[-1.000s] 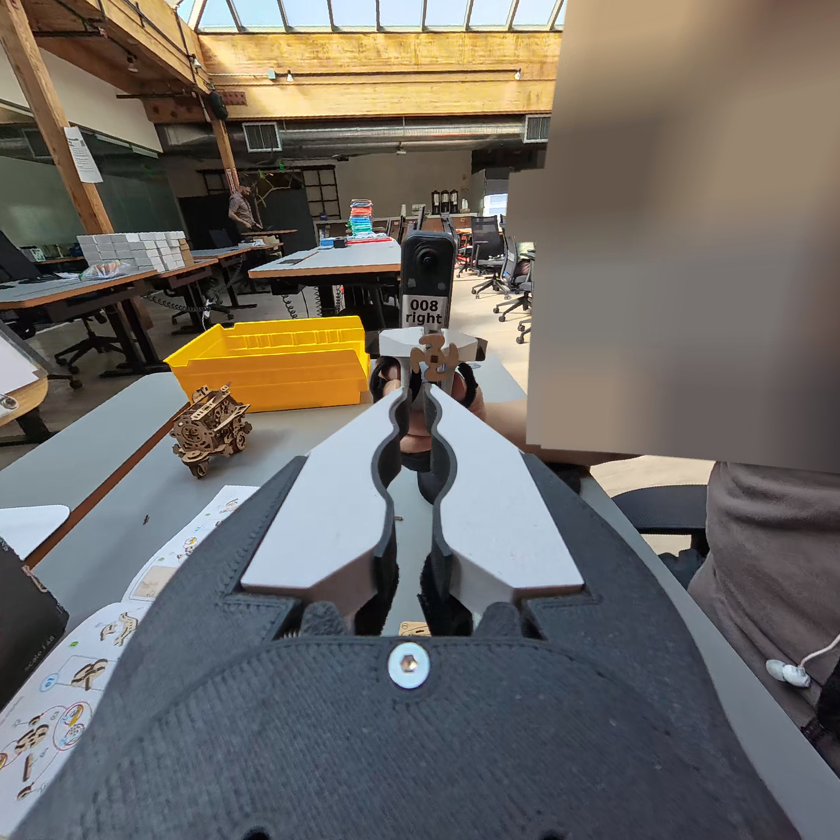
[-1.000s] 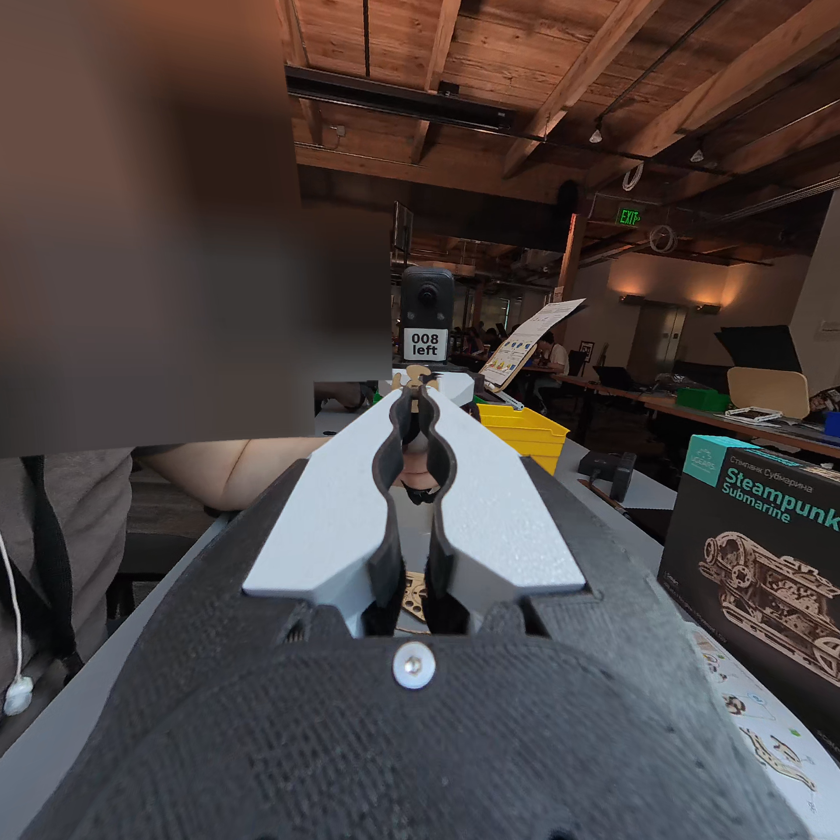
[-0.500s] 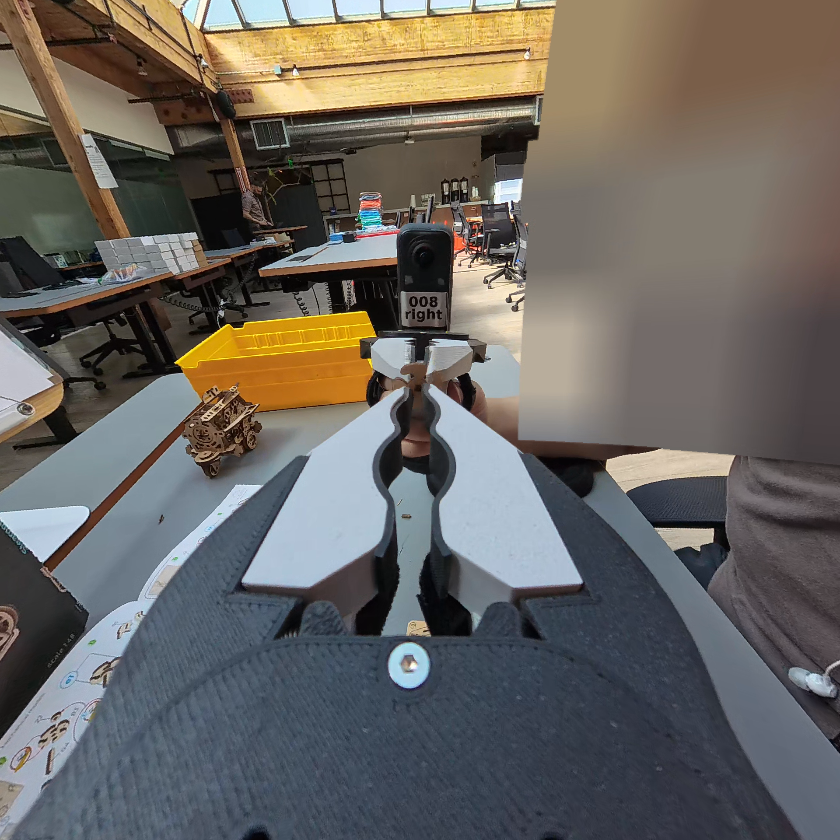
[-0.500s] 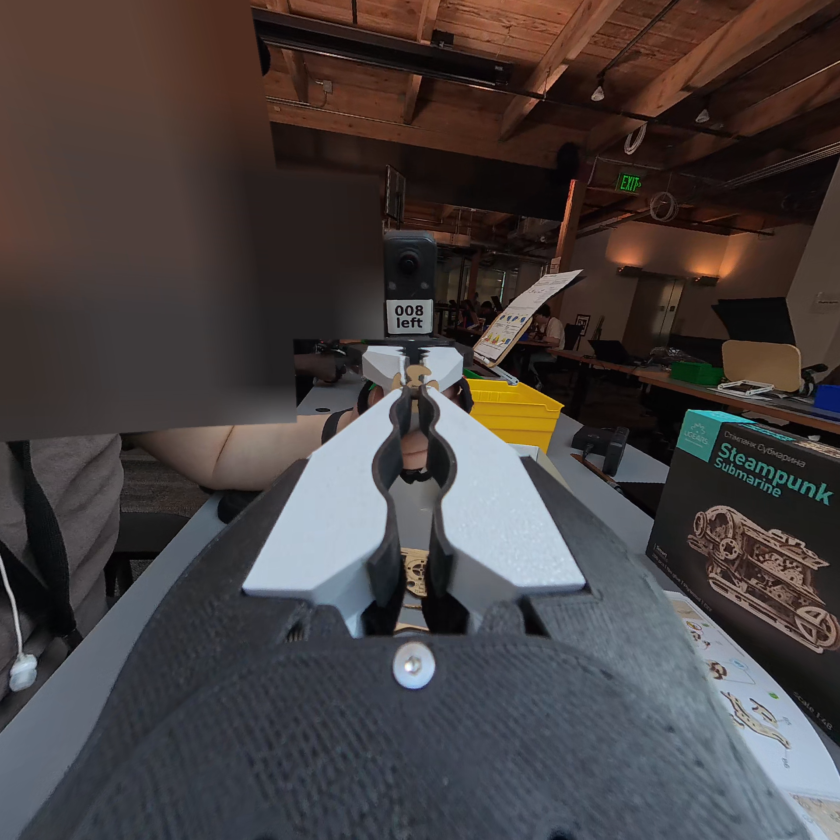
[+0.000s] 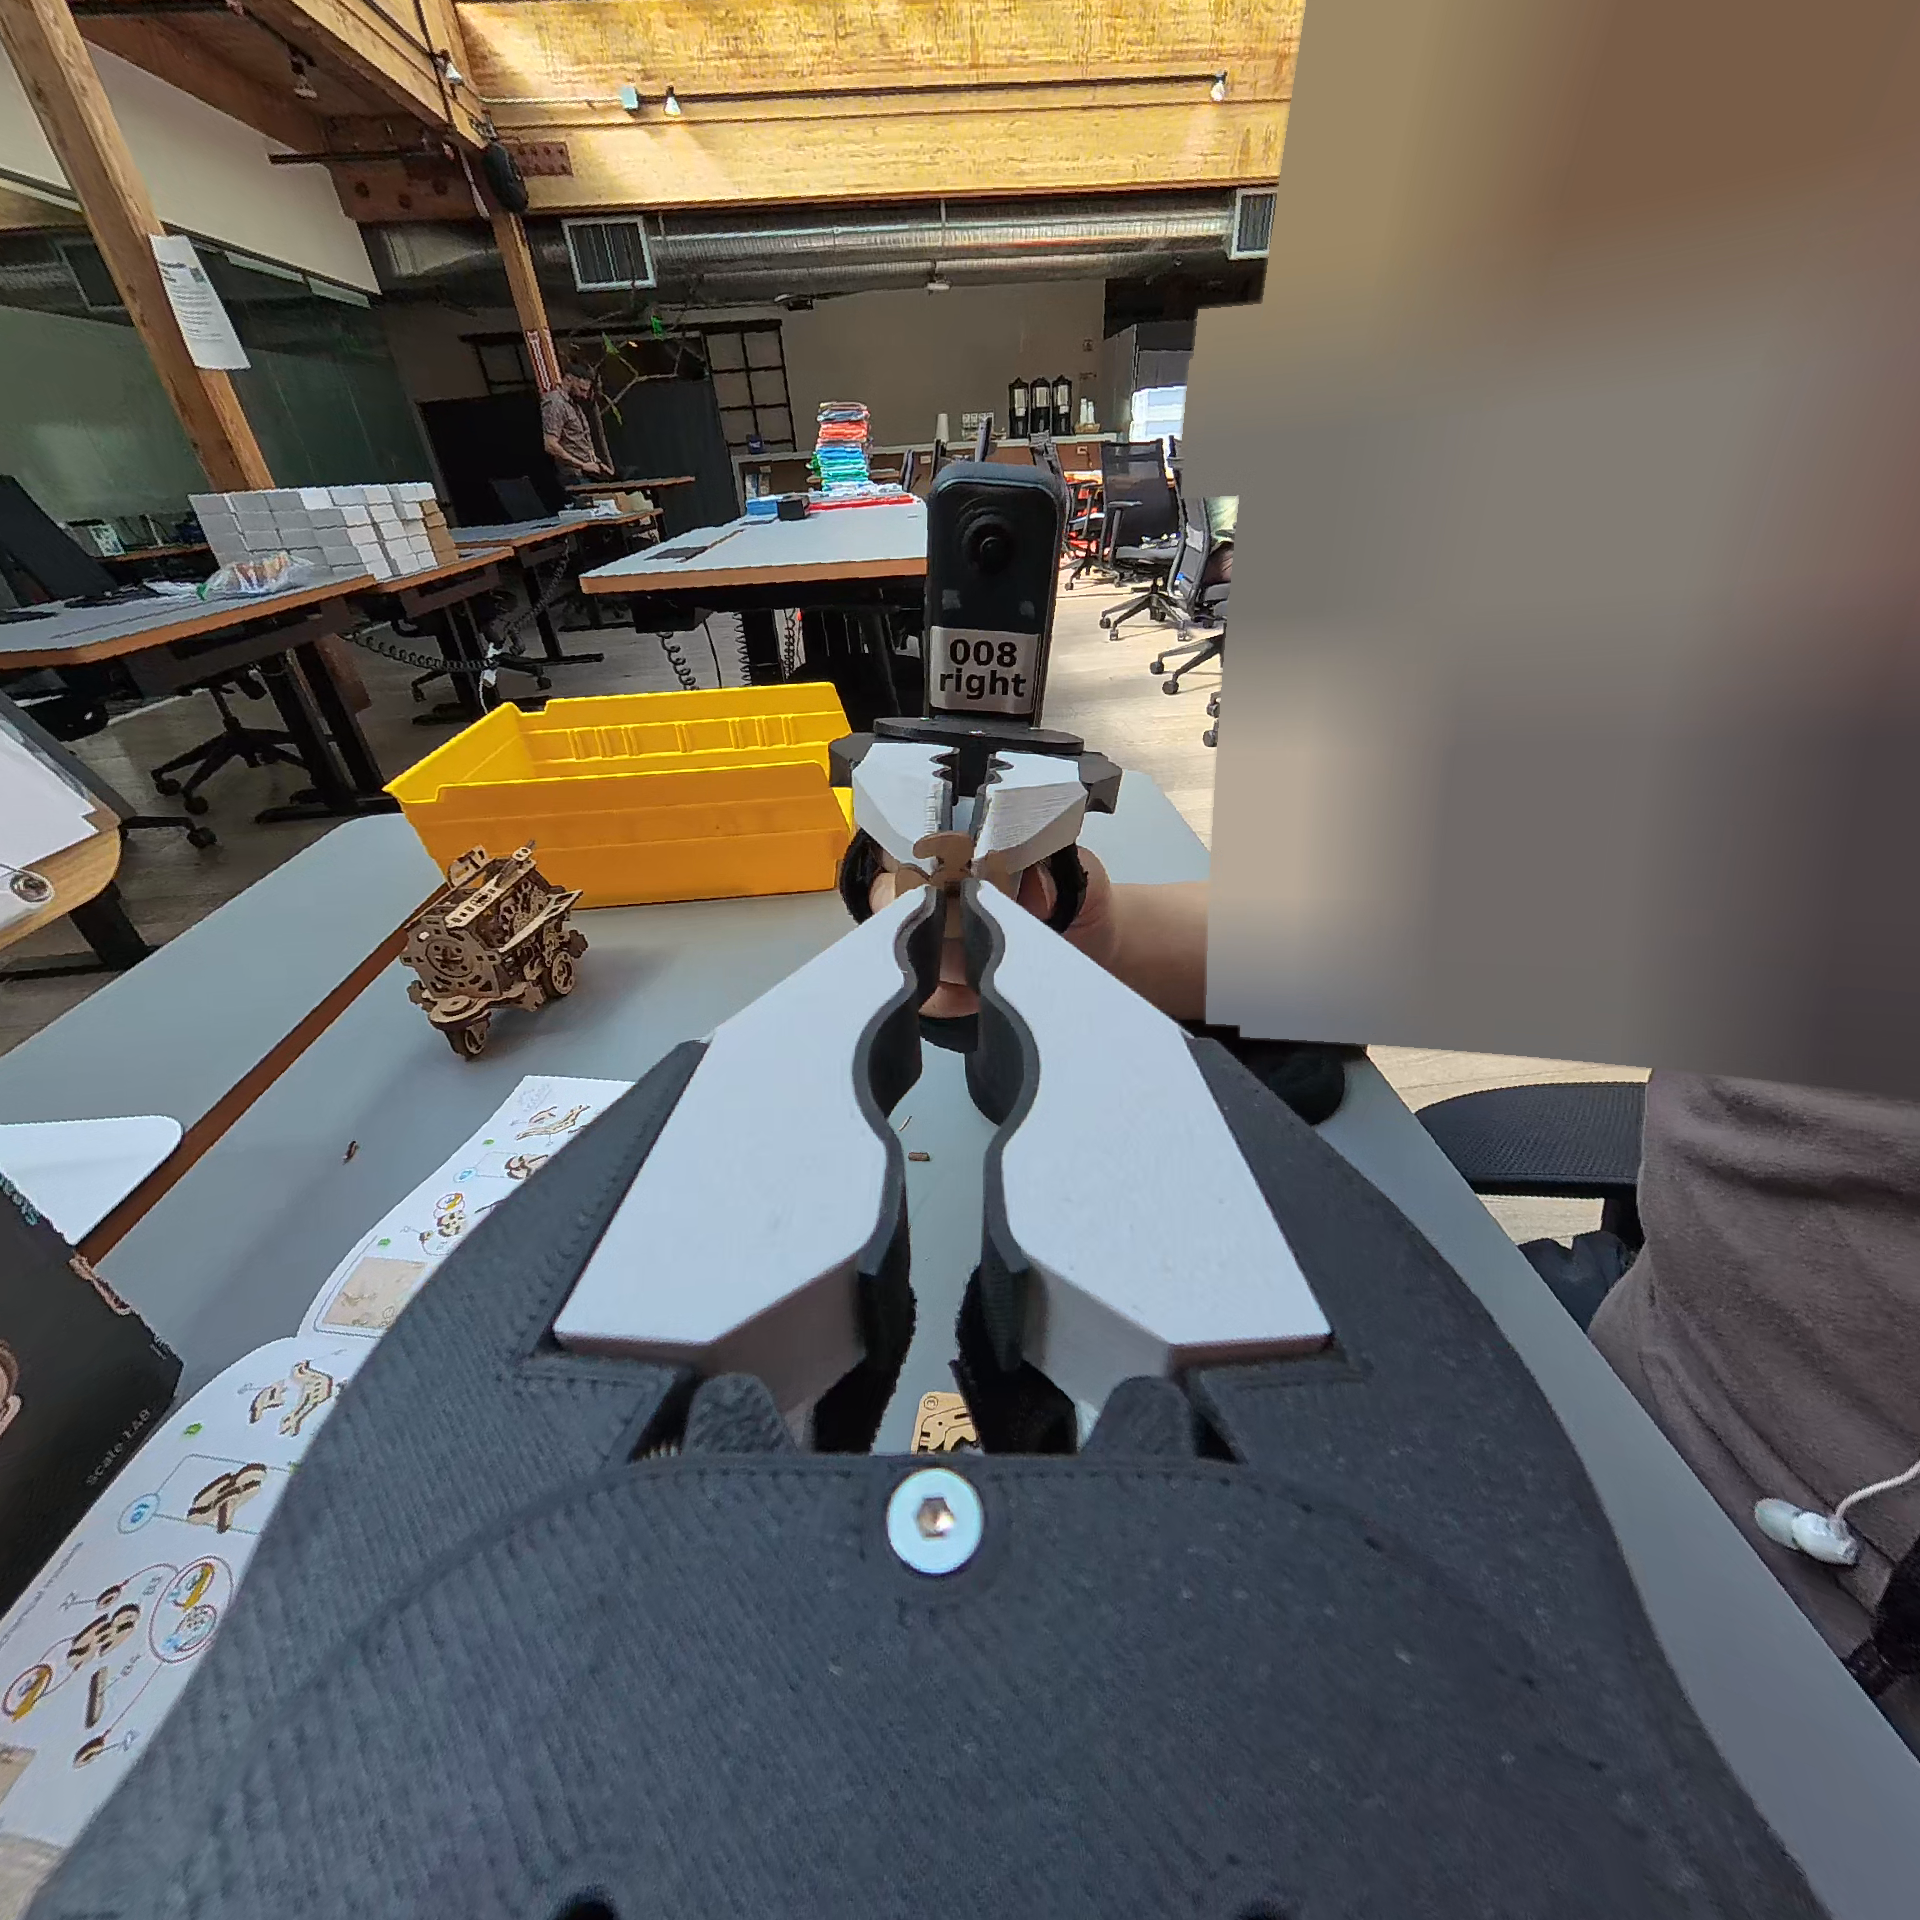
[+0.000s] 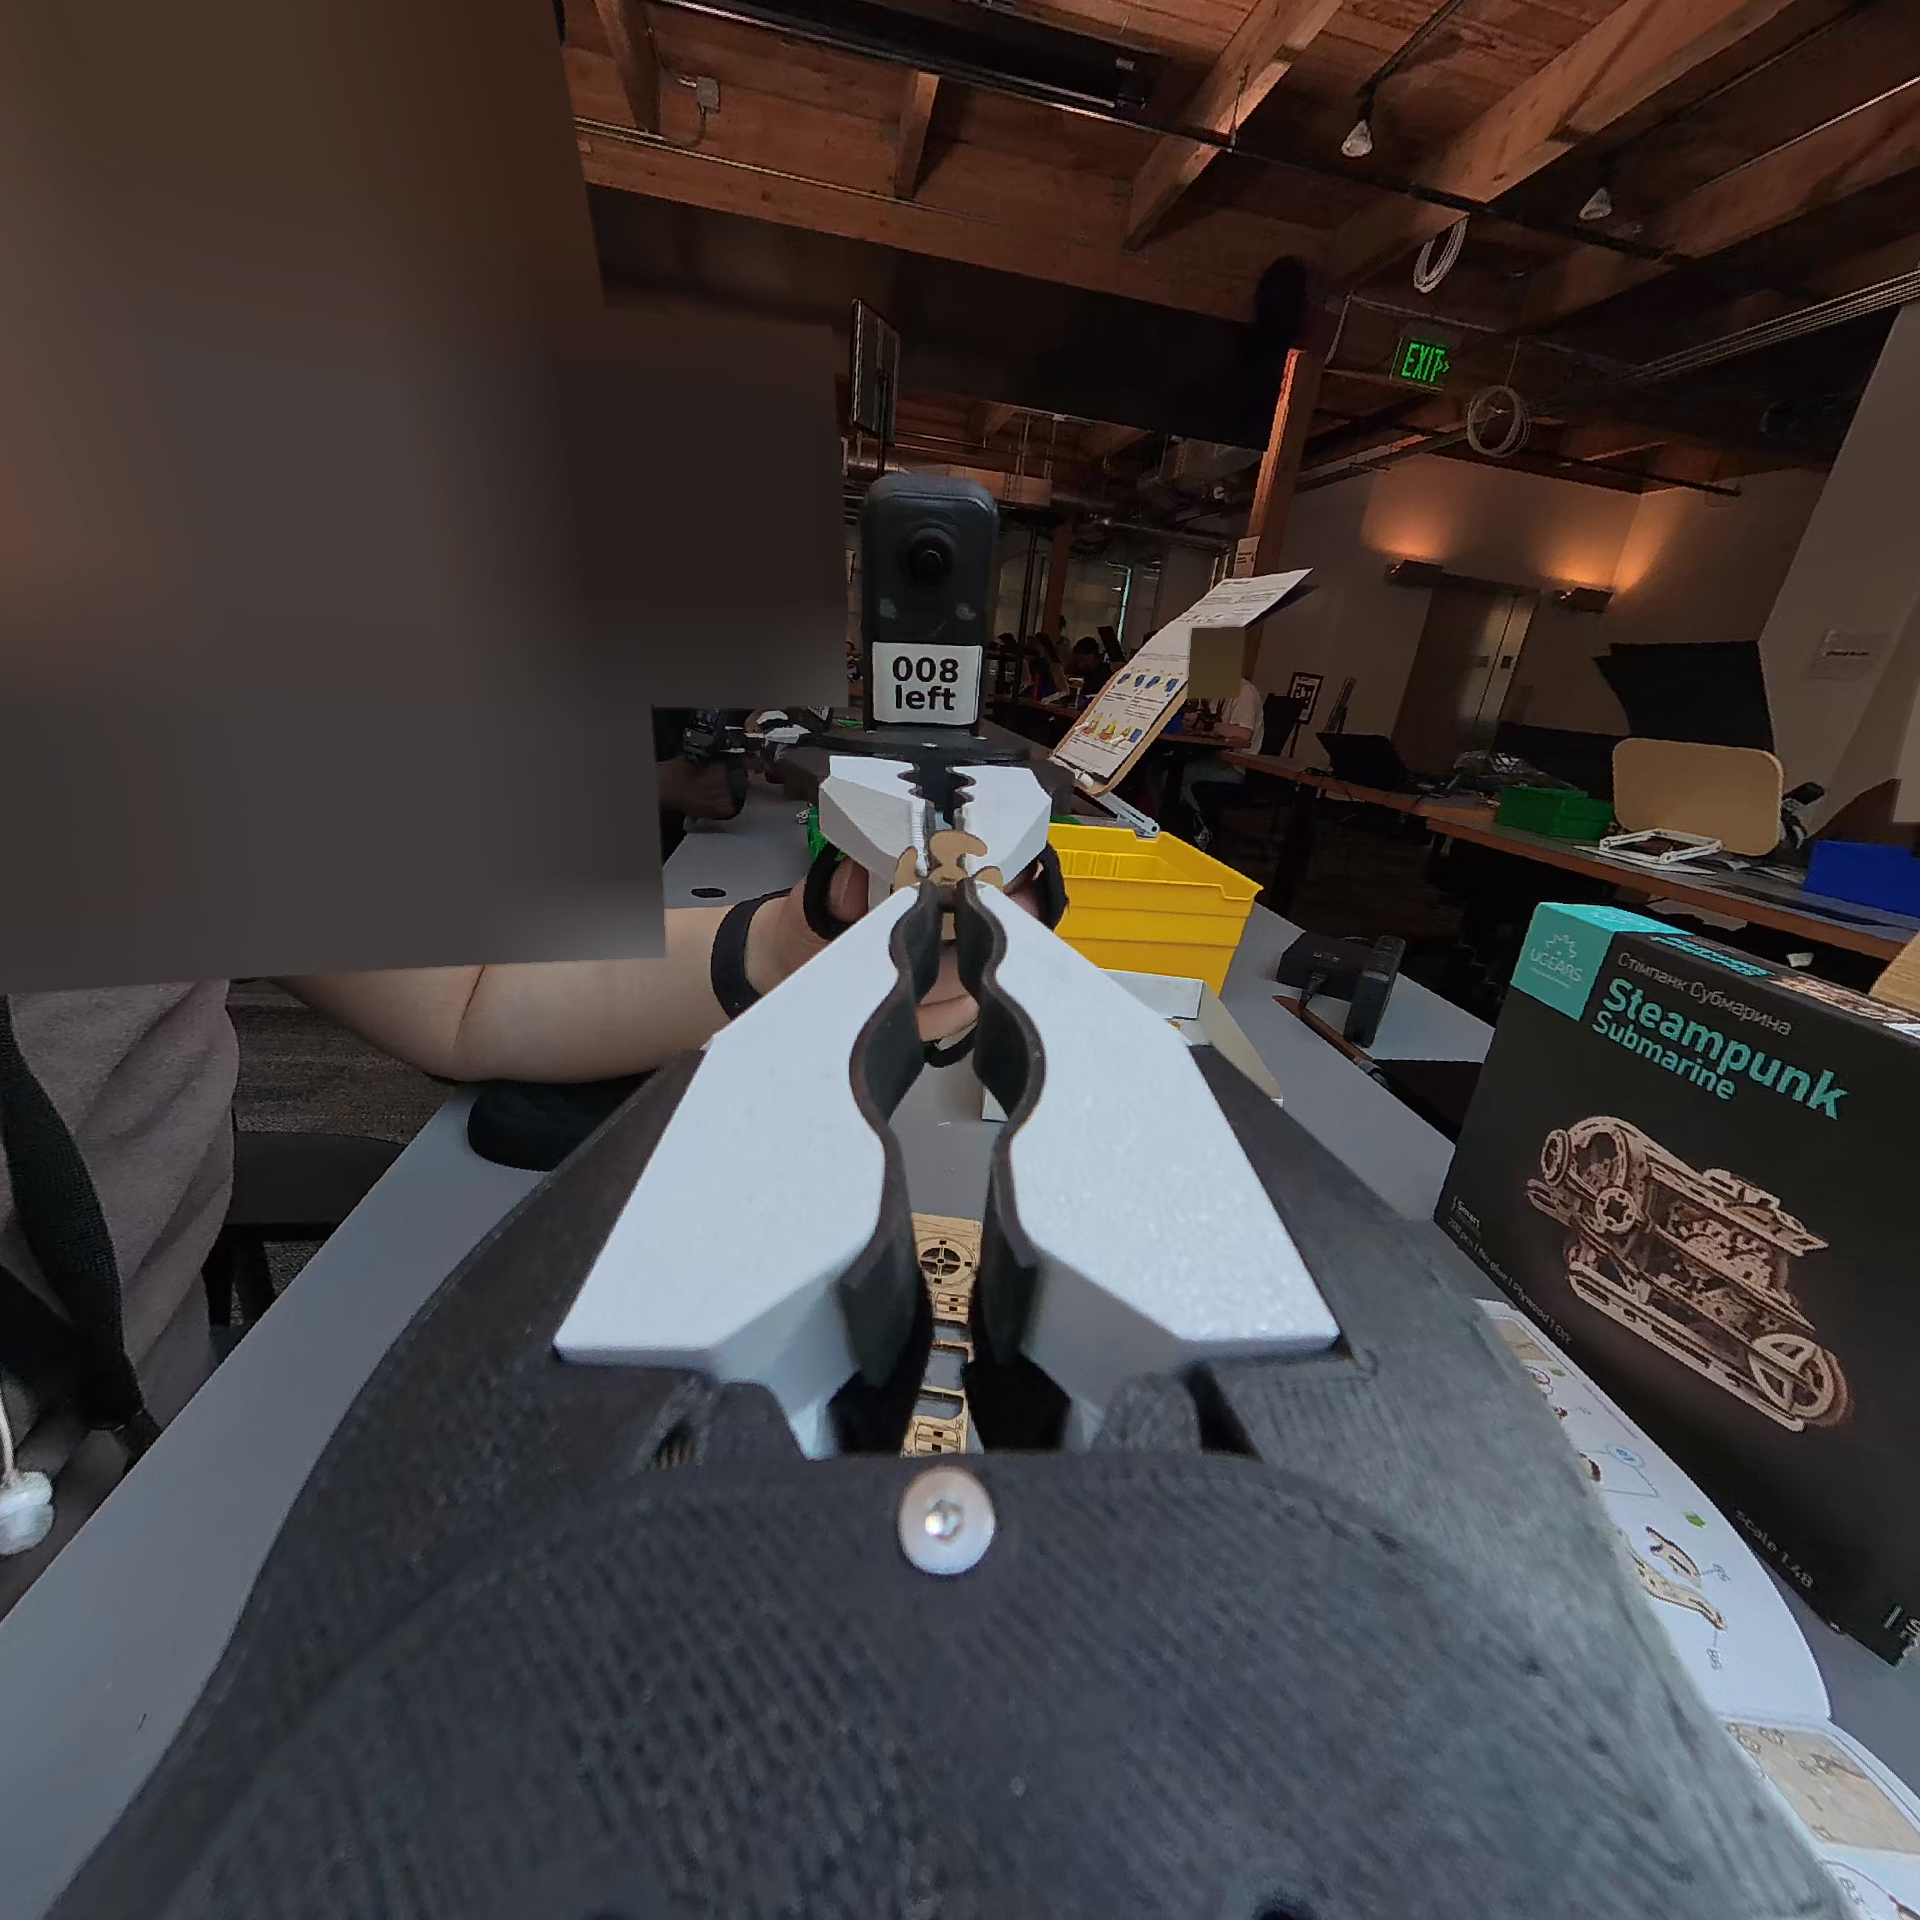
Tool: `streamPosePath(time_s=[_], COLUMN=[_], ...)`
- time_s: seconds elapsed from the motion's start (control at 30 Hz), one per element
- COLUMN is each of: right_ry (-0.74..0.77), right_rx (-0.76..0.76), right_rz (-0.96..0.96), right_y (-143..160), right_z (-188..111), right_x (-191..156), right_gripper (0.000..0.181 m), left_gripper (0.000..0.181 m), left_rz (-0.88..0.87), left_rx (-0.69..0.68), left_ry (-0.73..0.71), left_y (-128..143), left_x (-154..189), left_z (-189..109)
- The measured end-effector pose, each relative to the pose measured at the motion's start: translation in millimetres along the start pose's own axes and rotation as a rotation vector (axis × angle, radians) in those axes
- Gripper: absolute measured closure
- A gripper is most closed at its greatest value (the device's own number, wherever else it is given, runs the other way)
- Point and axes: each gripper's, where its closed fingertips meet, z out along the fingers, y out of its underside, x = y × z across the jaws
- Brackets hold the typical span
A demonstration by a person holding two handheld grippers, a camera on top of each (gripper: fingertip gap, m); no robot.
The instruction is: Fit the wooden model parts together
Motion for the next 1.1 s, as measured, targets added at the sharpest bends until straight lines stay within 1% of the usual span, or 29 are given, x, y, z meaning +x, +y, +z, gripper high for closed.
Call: streamPosePath(time_s=[0.17, 0.8, 0.97, 1.03, 1.1], right_ry=[0.004, 0.012, -0.01, -0.045, -0.049], right_rx=[0.001, -0.07, -0.036, 0.022, 0.038], right_rz=[0.006, -0.007, 0.032, 0.08, 0.086], right_y=[0.6, 11.5, 9.0, 1.8, -0.9], right_z=[0.2, -0.1, 1.3, 1.6, 0.5], right_x=[0.4, 2.2, 0.8, -1.8, -1.9], right_gripper=[0.179, 0.179, 0.179, 0.179, 0.179], left_gripper=[0.181, 0.181, 0.181, 0.181, 0.18], left_rz=[-0.003, 0.021, 0.038, 0.021, 0.01], left_rx=[-0.003, -0.073, -0.08, -0.047, -0.024], left_ry=[-0.006, -0.03, -0.024, 0.0, 0.005], left_y=[0.4, 9.1, 8.3, 1.9, -0.6], left_x=[-0.6, -3.8, -3.0, 0.9, 2.0], left_z=[-0.1, -1.2, -2.3, -2.2, -0.8])
